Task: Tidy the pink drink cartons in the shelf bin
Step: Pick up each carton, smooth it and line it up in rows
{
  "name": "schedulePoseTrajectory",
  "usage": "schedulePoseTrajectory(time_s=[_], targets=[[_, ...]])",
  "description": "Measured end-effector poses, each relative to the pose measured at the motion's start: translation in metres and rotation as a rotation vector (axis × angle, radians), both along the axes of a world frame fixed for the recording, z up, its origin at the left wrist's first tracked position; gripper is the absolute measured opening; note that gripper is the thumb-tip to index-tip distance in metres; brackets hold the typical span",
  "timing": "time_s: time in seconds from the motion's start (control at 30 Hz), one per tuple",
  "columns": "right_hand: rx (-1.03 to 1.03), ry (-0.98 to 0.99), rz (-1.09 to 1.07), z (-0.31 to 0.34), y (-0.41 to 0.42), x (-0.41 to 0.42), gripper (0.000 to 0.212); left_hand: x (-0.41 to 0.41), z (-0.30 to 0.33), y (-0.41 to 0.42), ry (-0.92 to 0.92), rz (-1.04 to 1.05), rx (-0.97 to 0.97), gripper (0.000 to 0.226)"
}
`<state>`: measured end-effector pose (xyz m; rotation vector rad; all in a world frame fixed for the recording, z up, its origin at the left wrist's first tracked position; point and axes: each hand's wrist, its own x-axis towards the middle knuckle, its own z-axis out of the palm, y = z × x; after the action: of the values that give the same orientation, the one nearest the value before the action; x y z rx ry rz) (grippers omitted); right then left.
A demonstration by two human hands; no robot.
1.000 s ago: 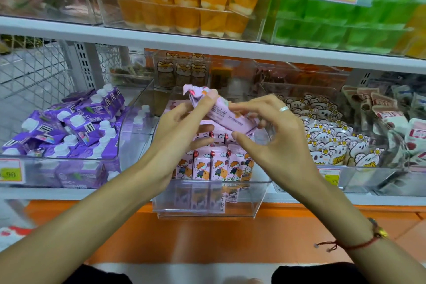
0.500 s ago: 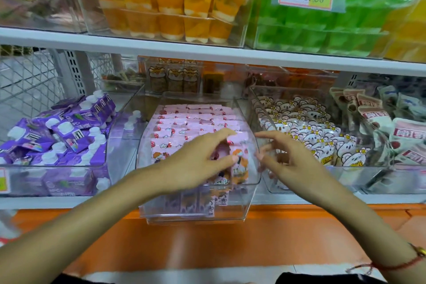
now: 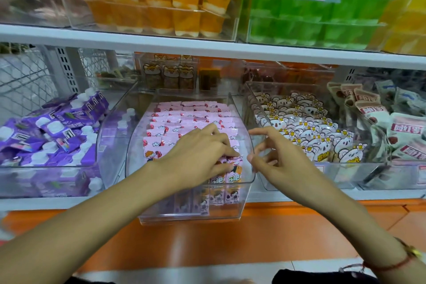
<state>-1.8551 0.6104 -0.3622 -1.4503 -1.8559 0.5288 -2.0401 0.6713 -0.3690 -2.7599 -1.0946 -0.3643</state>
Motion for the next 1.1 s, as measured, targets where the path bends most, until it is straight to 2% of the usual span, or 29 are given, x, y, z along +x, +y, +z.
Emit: schedulePoseTrajectory(time_s=[0.1,0.2,0.27,0.33,0.4,0.47,0.5,0.57,0.7,0.8,0.87,1.1], targets=[[0.037,-0.036,-0.023,0.001,0.001,-0.003,0.033,-0.003,0.003,-0.005,-0.047,0.017,0.034,0.047],[0.087,-0.12,-0.055,0.003,0.003,-0.003,0.029,-0.024,0.016,-0.015,-0.314,0.103,0.12,0.043],[0.121,-0.207,-0.09,0.005,0.004,-0.005,0.03,-0.055,0.027,-0.016,-0.468,0.252,0.269,0.042],[0.156,-0.295,-0.125,0.006,0.009,-0.009,0.034,-0.087,0.035,-0.016,-0.515,0.467,0.31,0.052],[0.163,-0.387,-0.158,0.008,0.015,-0.017,0.037,-0.109,0.036,-0.013,-0.504,0.701,0.11,0.062],[0.167,-0.456,-0.207,0.008,0.024,-0.024,0.035,-0.115,0.032,-0.013,-0.495,0.823,-0.169,0.055],[0.171,-0.468,-0.234,0.008,0.028,-0.026,0.034,-0.114,0.03,-0.015,-0.499,0.831,-0.262,0.048],[0.15,-0.445,-0.291,0.009,0.033,-0.029,0.031,-0.107,0.024,-0.022,-0.484,0.801,-0.291,0.039],[0.059,-0.399,-0.317,0.009,0.037,-0.029,0.019,-0.089,0.013,-0.03,-0.428,0.761,-0.279,0.05],[0.099,-0.369,-0.345,0.009,0.038,-0.029,0.017,-0.089,0.004,-0.026,-0.71,0.74,-0.402,0.031],[0.124,-0.369,-0.352,0.008,0.037,-0.03,0.017,-0.09,0.001,-0.024,-0.862,0.72,-0.503,0.03],[0.207,-0.371,-0.281,0.002,0.03,-0.027,0.017,-0.089,-0.002,-0.025,-0.986,0.676,-0.479,0.021]])
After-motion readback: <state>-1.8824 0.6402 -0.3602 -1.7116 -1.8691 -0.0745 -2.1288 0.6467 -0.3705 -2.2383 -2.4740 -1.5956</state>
